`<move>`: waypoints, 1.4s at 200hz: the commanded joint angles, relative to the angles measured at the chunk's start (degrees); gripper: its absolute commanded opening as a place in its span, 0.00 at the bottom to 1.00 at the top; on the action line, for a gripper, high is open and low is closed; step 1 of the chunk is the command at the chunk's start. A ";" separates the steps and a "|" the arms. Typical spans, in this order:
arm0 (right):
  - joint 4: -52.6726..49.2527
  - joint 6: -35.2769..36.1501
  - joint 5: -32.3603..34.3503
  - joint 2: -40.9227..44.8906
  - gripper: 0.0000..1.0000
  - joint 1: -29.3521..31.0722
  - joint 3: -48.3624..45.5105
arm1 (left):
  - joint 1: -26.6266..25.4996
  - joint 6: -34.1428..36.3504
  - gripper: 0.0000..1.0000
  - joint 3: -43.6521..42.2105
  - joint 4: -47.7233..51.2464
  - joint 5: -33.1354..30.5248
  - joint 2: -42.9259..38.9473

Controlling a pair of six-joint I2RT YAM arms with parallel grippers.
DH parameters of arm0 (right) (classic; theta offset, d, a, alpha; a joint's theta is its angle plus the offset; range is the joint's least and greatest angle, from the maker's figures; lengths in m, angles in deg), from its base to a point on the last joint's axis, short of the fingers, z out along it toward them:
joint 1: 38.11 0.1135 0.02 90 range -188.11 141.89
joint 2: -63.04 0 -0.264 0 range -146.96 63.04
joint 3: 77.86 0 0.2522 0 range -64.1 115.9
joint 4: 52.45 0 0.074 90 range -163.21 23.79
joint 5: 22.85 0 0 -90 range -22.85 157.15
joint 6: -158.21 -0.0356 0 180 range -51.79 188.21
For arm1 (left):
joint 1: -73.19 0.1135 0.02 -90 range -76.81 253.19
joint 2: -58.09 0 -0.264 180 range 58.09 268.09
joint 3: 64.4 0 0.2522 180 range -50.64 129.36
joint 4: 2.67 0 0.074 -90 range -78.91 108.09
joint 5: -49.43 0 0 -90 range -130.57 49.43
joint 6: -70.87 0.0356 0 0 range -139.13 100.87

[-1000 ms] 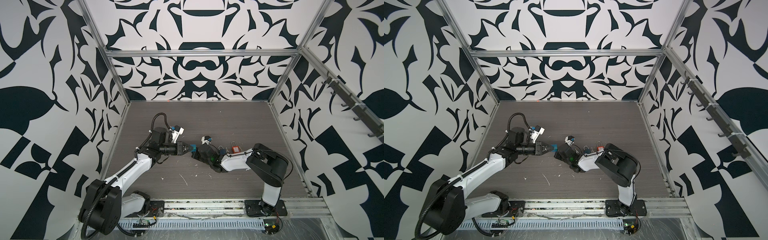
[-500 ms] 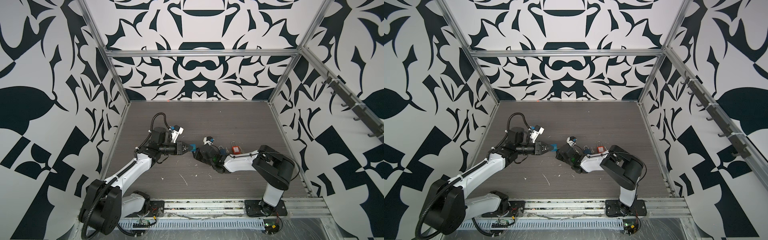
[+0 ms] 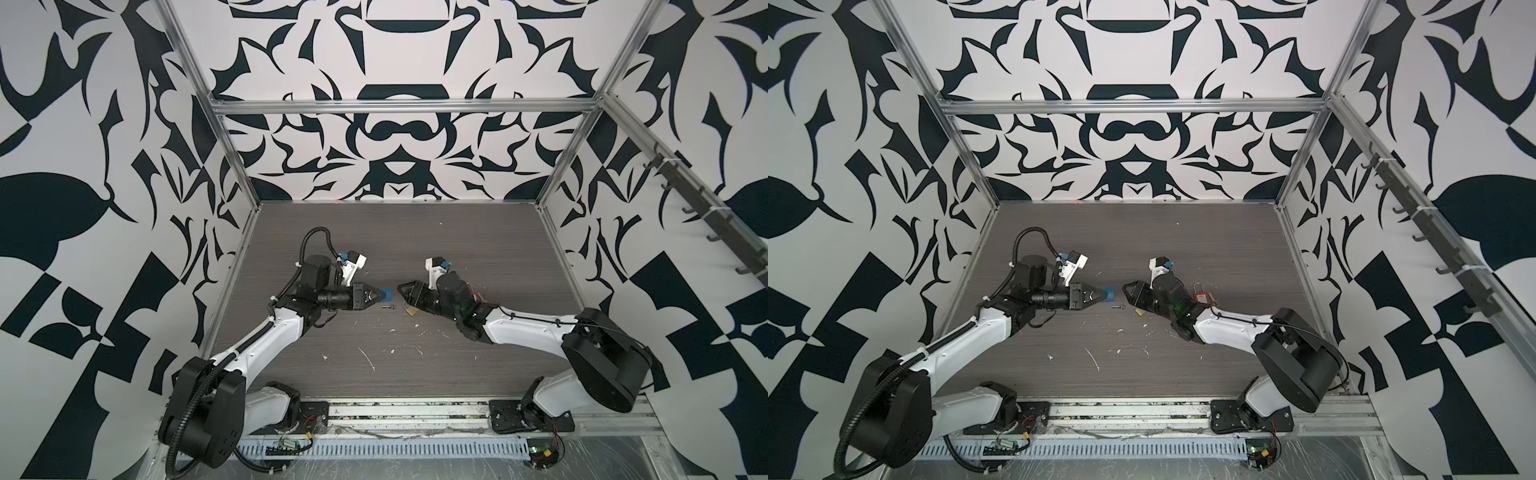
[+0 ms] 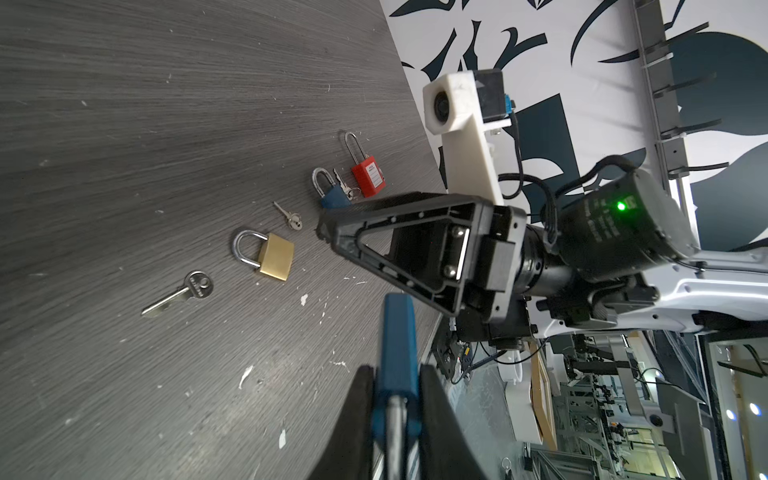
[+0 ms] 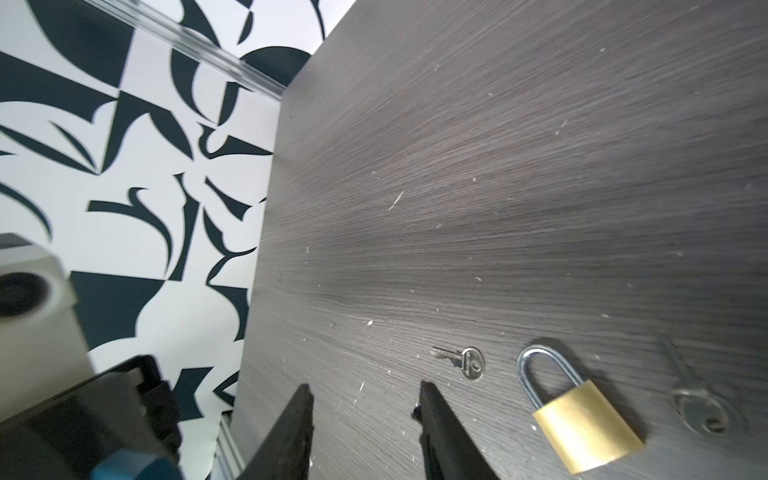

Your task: Lock with the key

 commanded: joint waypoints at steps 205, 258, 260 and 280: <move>50.66 -16.75 -25.65 -13.31 0.37 -3.11 -2.19 | 3.79 -16.22 0.00 -5.03 -28.74 12.38 8.40; 50.71 -17.65 -26.84 -16.32 0.28 -0.68 0.81 | 3.79 -18.92 0.00 -5.27 -33.12 13.57 10.18; 50.71 -17.71 -26.80 -16.41 0.27 -0.64 0.83 | 3.79 -18.99 0.00 -5.38 -33.19 13.66 10.26; 50.71 -18.01 -26.57 -16.95 0.16 -0.68 1.29 | 3.79 -20.03 0.00 -5.82 -34.63 13.98 10.40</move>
